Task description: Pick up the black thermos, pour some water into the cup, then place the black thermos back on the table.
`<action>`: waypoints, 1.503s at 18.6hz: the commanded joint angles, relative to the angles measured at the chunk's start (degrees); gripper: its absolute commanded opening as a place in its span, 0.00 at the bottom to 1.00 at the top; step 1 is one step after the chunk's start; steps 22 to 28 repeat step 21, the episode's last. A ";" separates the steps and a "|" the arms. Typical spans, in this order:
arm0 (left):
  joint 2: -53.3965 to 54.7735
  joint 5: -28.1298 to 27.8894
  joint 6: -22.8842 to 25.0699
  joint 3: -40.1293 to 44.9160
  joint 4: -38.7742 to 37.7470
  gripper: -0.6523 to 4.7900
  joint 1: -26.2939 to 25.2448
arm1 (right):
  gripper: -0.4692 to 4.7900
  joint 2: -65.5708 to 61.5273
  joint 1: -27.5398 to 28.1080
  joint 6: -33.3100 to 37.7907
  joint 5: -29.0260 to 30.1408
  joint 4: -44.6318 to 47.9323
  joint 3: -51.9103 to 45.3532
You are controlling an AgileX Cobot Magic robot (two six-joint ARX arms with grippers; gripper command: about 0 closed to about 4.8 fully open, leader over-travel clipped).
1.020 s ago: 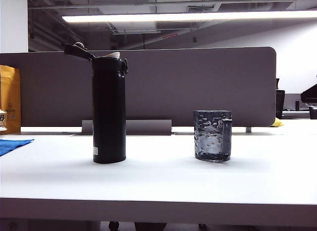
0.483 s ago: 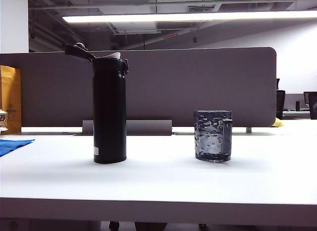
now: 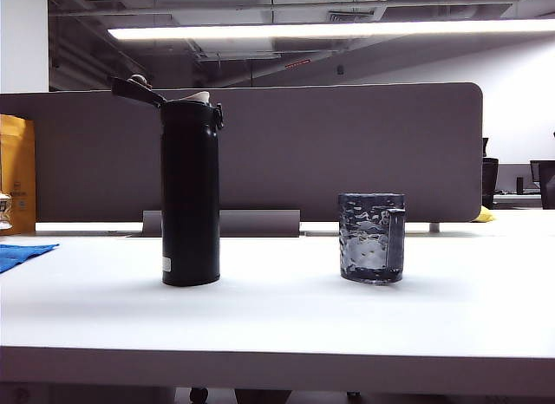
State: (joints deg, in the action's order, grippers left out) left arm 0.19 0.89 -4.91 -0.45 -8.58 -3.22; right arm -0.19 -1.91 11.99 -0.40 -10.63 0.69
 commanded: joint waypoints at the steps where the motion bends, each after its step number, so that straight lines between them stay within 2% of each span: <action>1: 0.04 0.46 0.00 -0.04 0.50 0.12 2.40 | 0.19 0.07 -0.02 0.00 0.11 -0.07 -0.07; 9: 0.04 0.42 0.00 -0.04 0.48 0.12 2.78 | 0.19 0.07 0.02 0.00 0.15 0.48 -0.07; 12: 0.04 0.42 0.00 -0.04 0.48 0.12 2.75 | 0.19 0.07 0.11 -0.63 -0.90 4.61 -0.07; 13: 0.04 0.42 0.00 -0.04 0.48 0.12 2.75 | 0.19 0.07 0.11 -3.32 -2.10 5.31 -0.07; 14: 0.04 0.42 0.00 -0.04 0.48 0.12 2.78 | 0.19 0.07 0.11 -12.61 -2.67 5.55 -0.07; 16: 0.04 0.39 0.00 -0.04 0.48 0.12 2.78 | 0.19 0.07 0.09 -18.67 -2.62 4.81 -0.07; 28: 0.04 0.39 0.00 -0.04 0.48 0.12 2.78 | 0.19 0.07 0.11 -17.94 -2.47 4.63 -0.07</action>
